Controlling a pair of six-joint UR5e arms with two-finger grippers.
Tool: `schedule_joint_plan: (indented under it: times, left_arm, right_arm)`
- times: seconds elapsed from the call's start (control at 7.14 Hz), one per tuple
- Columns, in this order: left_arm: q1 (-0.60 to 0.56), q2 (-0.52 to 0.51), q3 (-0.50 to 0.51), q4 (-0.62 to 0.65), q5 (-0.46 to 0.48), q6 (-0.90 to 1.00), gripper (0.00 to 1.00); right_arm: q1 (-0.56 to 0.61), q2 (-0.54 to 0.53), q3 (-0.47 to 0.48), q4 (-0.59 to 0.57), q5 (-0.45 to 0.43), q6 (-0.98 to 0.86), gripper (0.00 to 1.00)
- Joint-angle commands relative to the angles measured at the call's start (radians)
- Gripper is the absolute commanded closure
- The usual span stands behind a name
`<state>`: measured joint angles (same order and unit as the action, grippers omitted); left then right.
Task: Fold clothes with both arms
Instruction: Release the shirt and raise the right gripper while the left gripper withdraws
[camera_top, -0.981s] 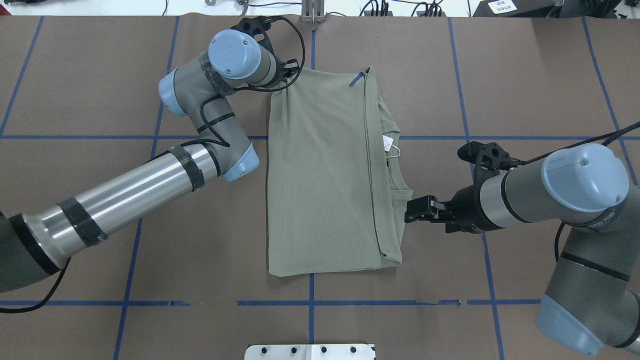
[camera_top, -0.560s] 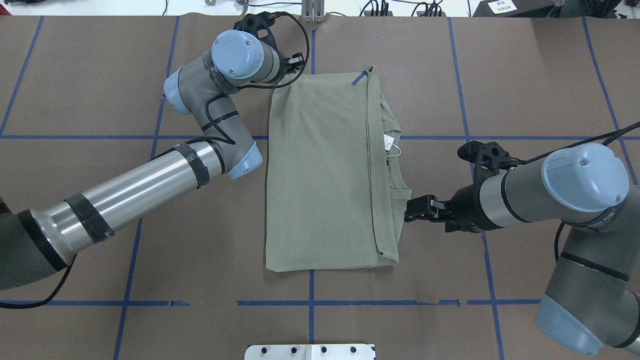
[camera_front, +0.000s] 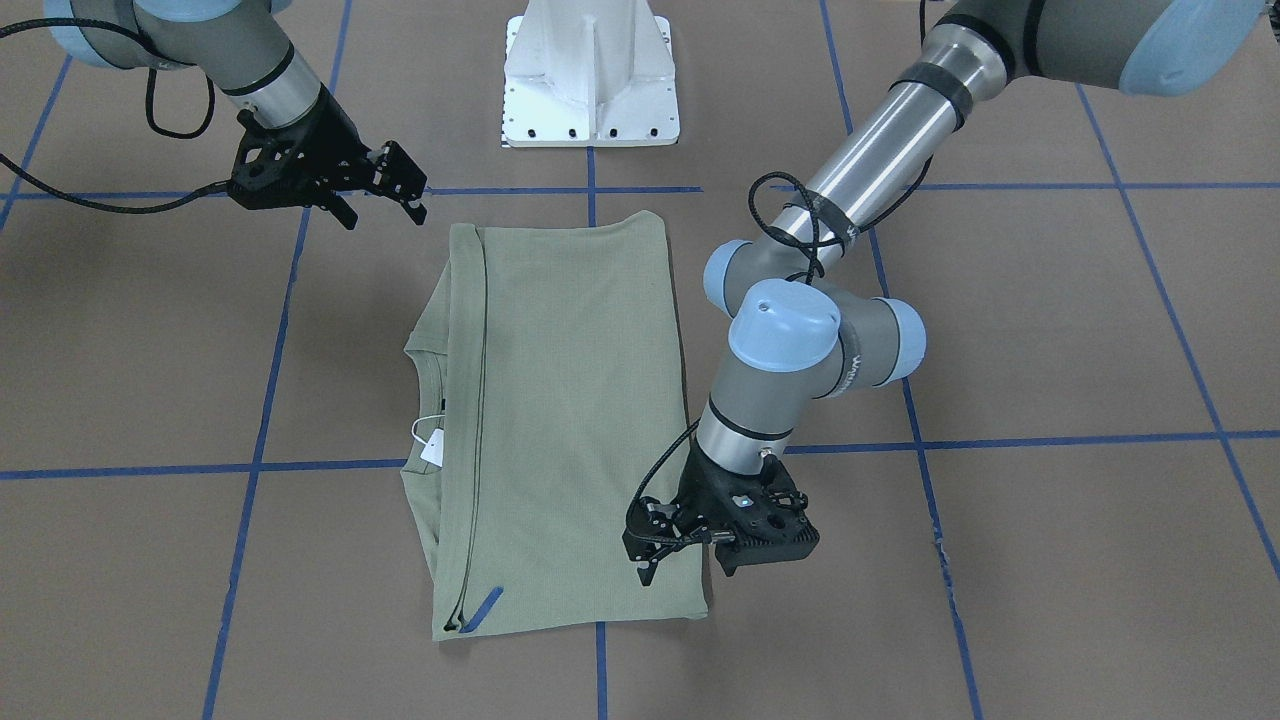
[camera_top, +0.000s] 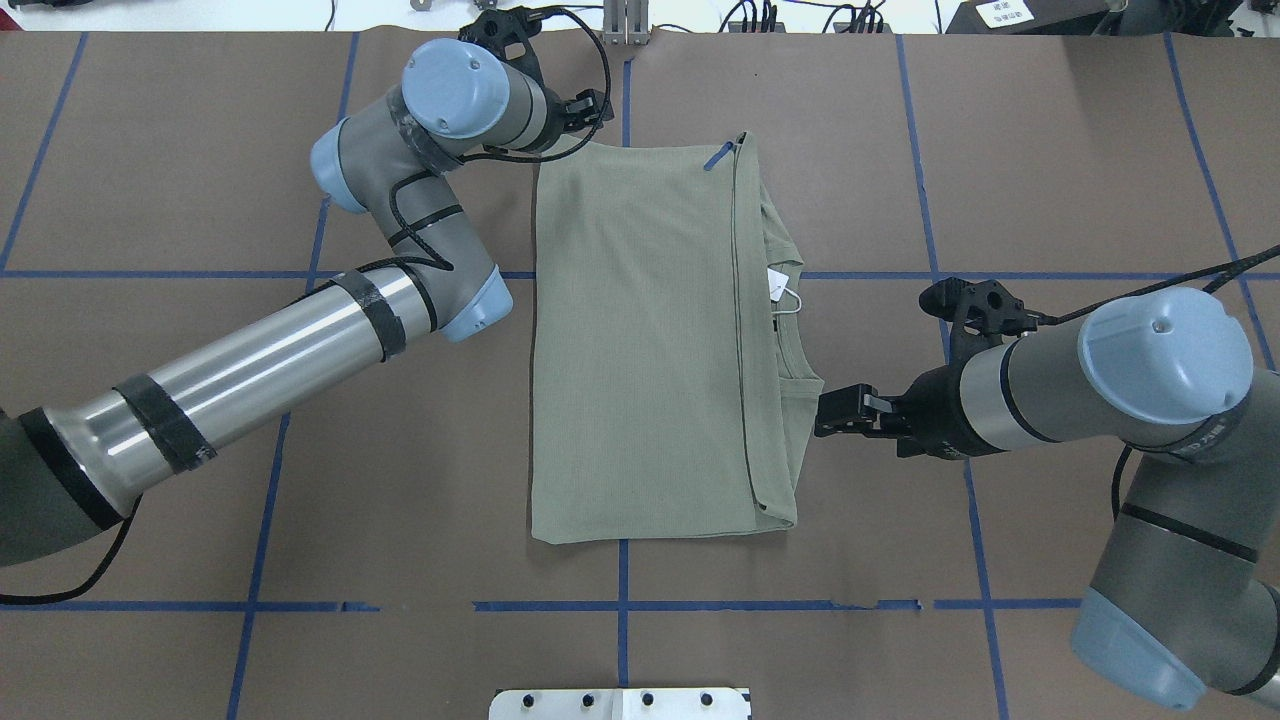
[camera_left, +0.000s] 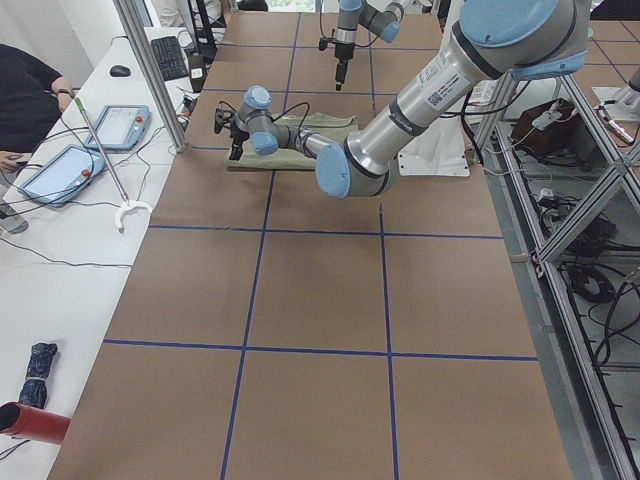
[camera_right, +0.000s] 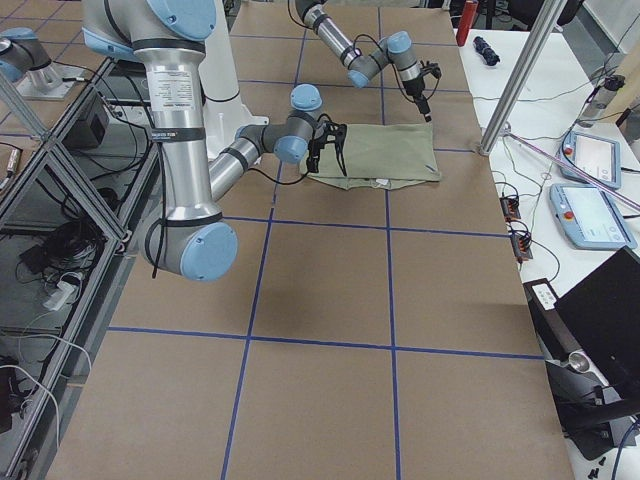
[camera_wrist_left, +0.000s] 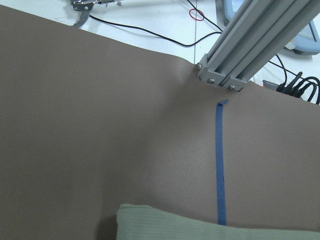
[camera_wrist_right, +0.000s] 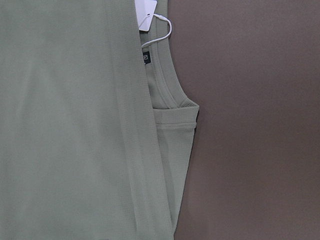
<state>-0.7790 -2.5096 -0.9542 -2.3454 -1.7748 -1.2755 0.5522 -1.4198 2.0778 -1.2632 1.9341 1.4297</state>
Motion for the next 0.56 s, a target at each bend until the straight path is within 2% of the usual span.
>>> schedule_joint_plan:
  times: [0.0, 0.14, 0.28, 0.42]
  left_arm:
    - [-0.009, 0.171, -0.302, 0.185, -0.06, 0.071, 0.0]
    - [-0.009, 0.281, -0.486, 0.255, -0.081, 0.073, 0.0]
    - [-0.009, 0.334, -0.623, 0.35, -0.104, 0.073, 0.0]
    - [-0.006, 0.359, -0.746, 0.468, -0.106, 0.073, 0.0]
  right_arm:
    - [-0.026, 0.114, -0.01, -0.228, -0.047, -0.11, 0.0]
    - [-0.081, 0.196, -0.036, -0.346, -0.126, -0.179, 0.0]
    - [-0.118, 0.269, -0.083, -0.416, -0.165, -0.201, 0.0]
    - [-0.145, 0.304, -0.137, -0.42, -0.181, -0.202, 0.0]
